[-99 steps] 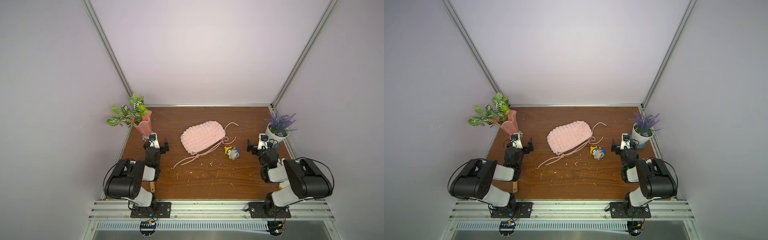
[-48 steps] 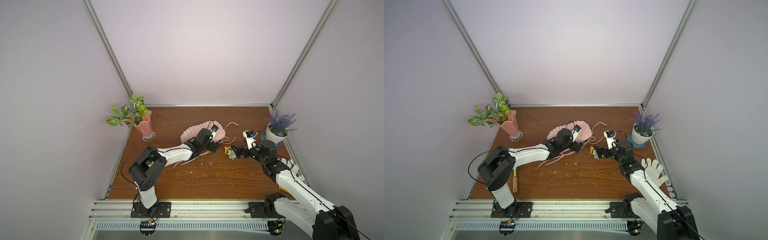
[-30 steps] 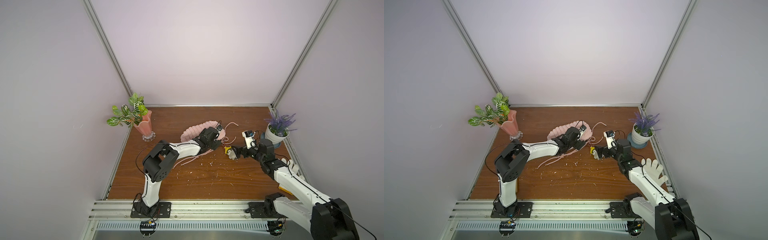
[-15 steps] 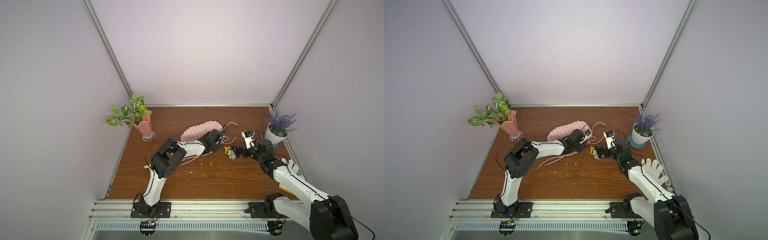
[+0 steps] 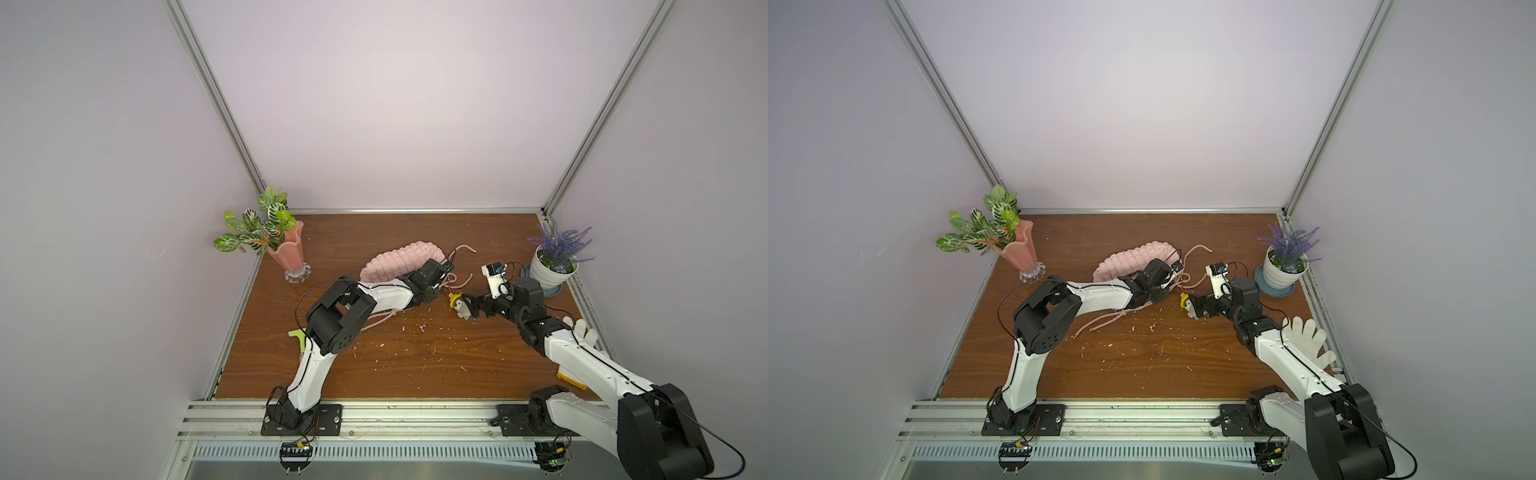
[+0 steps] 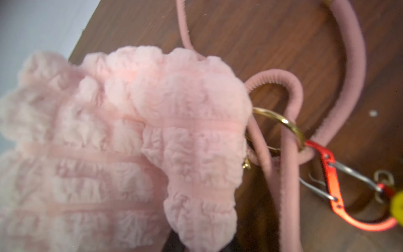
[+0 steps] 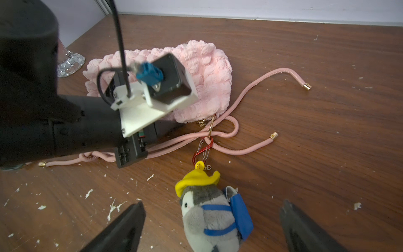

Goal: Remove the decoration from the bag
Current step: Pick up the bag from the center of the board.

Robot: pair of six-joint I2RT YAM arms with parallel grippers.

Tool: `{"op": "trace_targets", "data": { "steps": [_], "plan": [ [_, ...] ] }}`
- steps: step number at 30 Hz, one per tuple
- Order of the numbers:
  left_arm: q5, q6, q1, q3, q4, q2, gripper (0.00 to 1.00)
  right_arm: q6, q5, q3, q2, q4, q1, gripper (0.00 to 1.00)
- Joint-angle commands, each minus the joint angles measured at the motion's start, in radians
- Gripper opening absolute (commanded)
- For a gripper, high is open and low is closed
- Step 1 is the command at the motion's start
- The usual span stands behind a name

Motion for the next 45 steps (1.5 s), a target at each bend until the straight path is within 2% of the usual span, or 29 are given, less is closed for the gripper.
{"op": "trace_targets", "data": {
  "steps": [1,4,10,17,22,27,35,42,45],
  "plan": [
    [0.008,-0.007,0.007,0.041,-0.079,-0.012,0.09,-0.012,-0.005,0.032,0.015,0.030,0.003,1.00],
    [0.028,-0.007,0.017,0.071,-0.118,-0.046,0.01,-0.013,-0.020,0.044,0.027,0.042,0.003,1.00],
    [0.117,-0.019,0.057,0.106,-0.220,-0.152,0.00,-0.026,-0.097,0.070,0.044,0.070,0.003,0.99],
    [0.317,-0.040,0.089,0.184,-0.374,-0.258,0.00,-0.049,-0.247,0.075,0.061,0.170,0.003,0.95],
    [0.505,-0.109,0.136,0.186,-0.432,-0.320,0.00,-0.082,-0.347,0.079,0.070,0.210,0.006,0.90],
    [0.673,-0.202,0.164,0.177,-0.444,-0.353,0.00,-0.108,-0.340,0.066,0.083,0.247,0.020,0.85],
    [0.918,-0.382,0.182,0.182,-0.445,-0.343,0.00,-0.069,-0.312,0.033,0.131,0.403,0.055,0.77],
    [1.043,-0.506,0.222,0.188,-0.443,-0.319,0.00,-0.018,-0.339,0.010,0.180,0.506,0.076,0.70],
    [1.079,-0.519,0.226,0.190,-0.443,-0.313,0.00,0.031,-0.350,-0.007,0.195,0.572,0.075,0.68]
  ]
}}
